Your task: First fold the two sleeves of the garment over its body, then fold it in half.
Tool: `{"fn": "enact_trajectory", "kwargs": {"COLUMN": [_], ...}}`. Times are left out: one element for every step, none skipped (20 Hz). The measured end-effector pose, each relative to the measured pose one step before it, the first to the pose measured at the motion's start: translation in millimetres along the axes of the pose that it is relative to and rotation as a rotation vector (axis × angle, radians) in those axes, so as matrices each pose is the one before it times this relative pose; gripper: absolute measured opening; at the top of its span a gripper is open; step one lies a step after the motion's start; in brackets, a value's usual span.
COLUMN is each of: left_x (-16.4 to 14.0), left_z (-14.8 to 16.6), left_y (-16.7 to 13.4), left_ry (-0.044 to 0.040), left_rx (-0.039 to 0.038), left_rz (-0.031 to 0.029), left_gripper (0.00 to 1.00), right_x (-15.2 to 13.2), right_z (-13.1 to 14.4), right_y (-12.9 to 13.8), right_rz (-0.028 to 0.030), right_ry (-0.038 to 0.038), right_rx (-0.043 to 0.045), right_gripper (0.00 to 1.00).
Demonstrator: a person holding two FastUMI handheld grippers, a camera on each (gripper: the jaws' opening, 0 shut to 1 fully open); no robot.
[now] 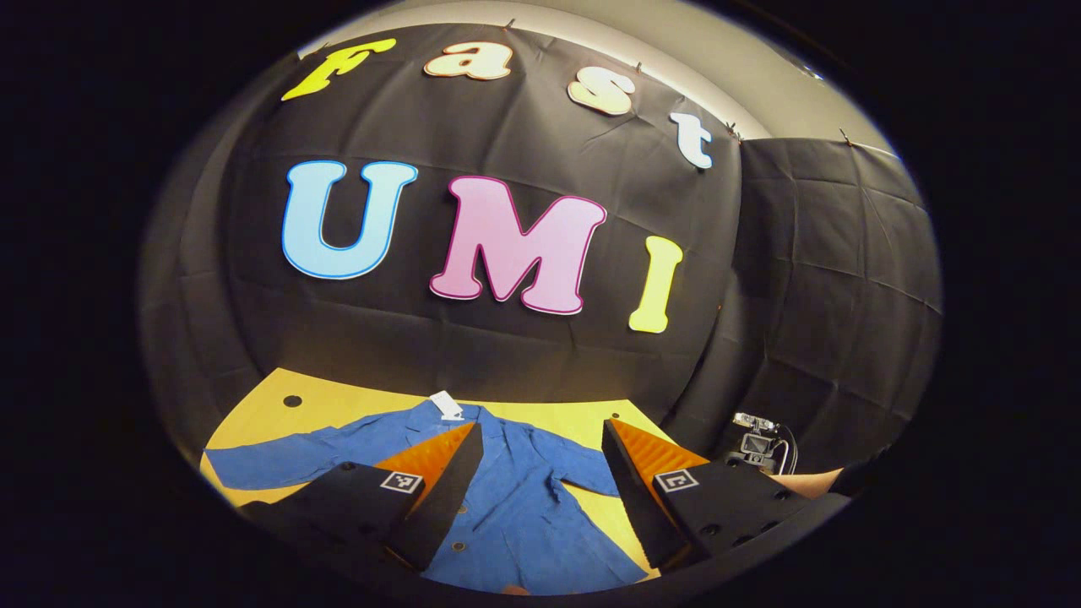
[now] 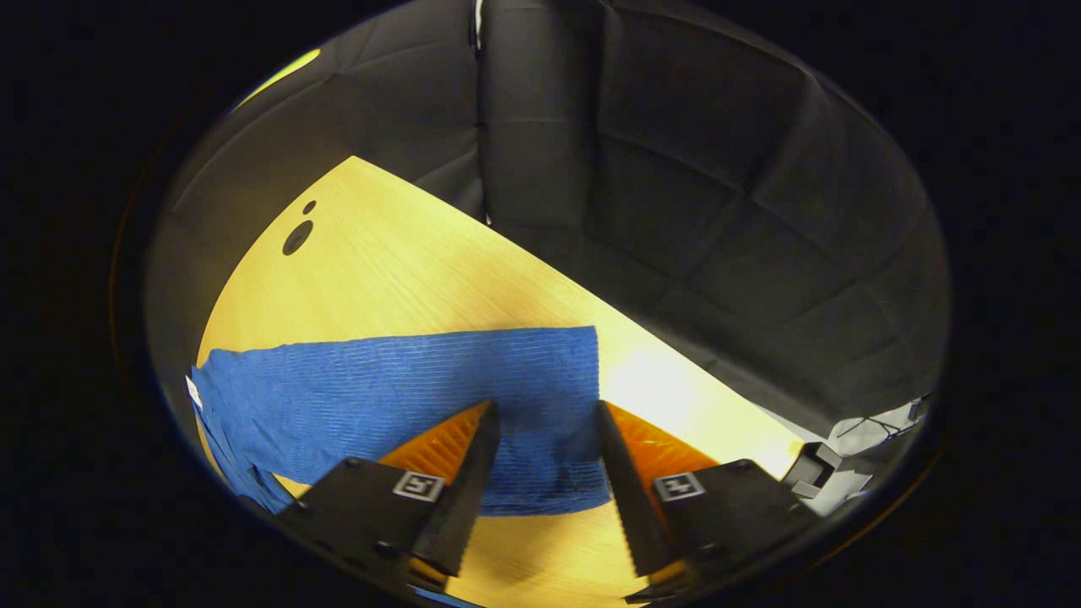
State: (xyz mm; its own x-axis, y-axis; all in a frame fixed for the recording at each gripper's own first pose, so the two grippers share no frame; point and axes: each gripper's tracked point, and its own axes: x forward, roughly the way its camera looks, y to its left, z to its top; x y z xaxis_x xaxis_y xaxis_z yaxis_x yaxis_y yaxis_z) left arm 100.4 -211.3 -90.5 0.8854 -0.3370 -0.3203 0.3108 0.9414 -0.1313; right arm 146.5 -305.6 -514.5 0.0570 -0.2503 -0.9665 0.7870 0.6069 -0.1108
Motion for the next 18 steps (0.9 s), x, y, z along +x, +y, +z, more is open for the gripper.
{"fn": "enact_trajectory", "kwargs": {"left_x": [-2.02,-2.73,-3.98,-4.28,-3.51,-2.04,-3.24,-3.06,-2.53,-2.01,-1.81,-1.26,-1.01,-1.51,-1.25,-0.14,-1.73,-1.58], "left_z": [-2.76,-4.19,-0.46,-0.72,-2.33,-4.92,-3.72,-3.85,-3.05,-1.76,-1.22,-1.60,0.21,0.02,1.71,-0.31,-0.65,1.33], "left_y": [6.61,6.96,6.56,6.63,7.72,5.51,4.34,4.14,4.33,3.90,3.70,2.87,4.05,2.37,2.52,2.03,1.83,2.03], "left_ry": [0.00963,0.01207,0.00204,-0.00013,0.00362,0.00891,0.00814,0.00688,0.00598,0.00302,0.00186,0.00159,0.00079,-0.00183,-0.00424,-0.00205,-0.00196,-0.00246], "left_rx": [-0.00259,-0.00430,-0.00144,0.00098,-0.00103,-0.00349,-0.00576,-0.00607,-0.00579,-0.00334,-0.00062,0.00018,-0.00049,-0.00214,-0.00375,-0.00436,-0.00269,-0.00048], "left_rz": [0.00952,0.00763,0.00680,0.01111,0.01474,0.01036,0.00706,0.00648,0.00666,0.00718,0.00715,0.00665,0.00679,0.00226,-0.00009,-0.00309,-0.00489,-0.00405], "left_gripper": [0.82,0.82,0.82,0.82,0.82,0.82,0.82,0.82,0.82,0.82,0.82,0.82,0.82,0.82,0.80,0.82,0.82,0.81], "right_x": [-0.86,-2.33,-0.38,-0.02,-2.56,2.60,-0.81,0.23,-1.20,1.01,-0.58,0.56,-1.62,-0.10,-5.08,-10.09,-11.13,-10.88], "right_z": [-1.94,0.42,-0.91,0.20,0.55,1.45,1.45,2.87,2.96,-1.32,1.26,0.10,-0.89,2.02,2.27,-1.15,1.96,4.29], "right_y": [9.83,7.89,0.18,4.55,6.81,5.56,5.87,3.17,1.26,-8.07,-1.44,-5.02,0.36,-1.97,2.79,5.42,10.69,11.09], "right_rz": [-0.00823,-0.01748,-0.02060,-0.00515,0.01687,0.01109,0.01703,0.00951,0.00636,0.00636,0.01036,0.01015,0.01472,0.00952,0.00185,0.01017,0.02420,0.01878], "right_ry": [0.00211,-0.00232,-0.00929,-0.01591,-0.02152,-0.01741,-0.01132,-0.01092,0.00582,0.01743,0.01846,0.02301,0.01395,-0.00806,-0.01895,-0.01926,-0.02180,-0.03089], "right_rx": [0.00173,0.00472,-0.00193,-0.01266,-0.02376,-0.01733,-0.00161,0.01519,0.02832,0.03481,0.02841,0.02677,0.02451,0.01383,-0.00290,-0.00501,-0.00213,-0.00626], "right_gripper": [0.42,0.15,0.10,0.10,0.10,0.07,0.07,0.04,0.04,0.04,0.02,0.01,0.01,0.01,0.02,0.01,0.02,0.02]}}
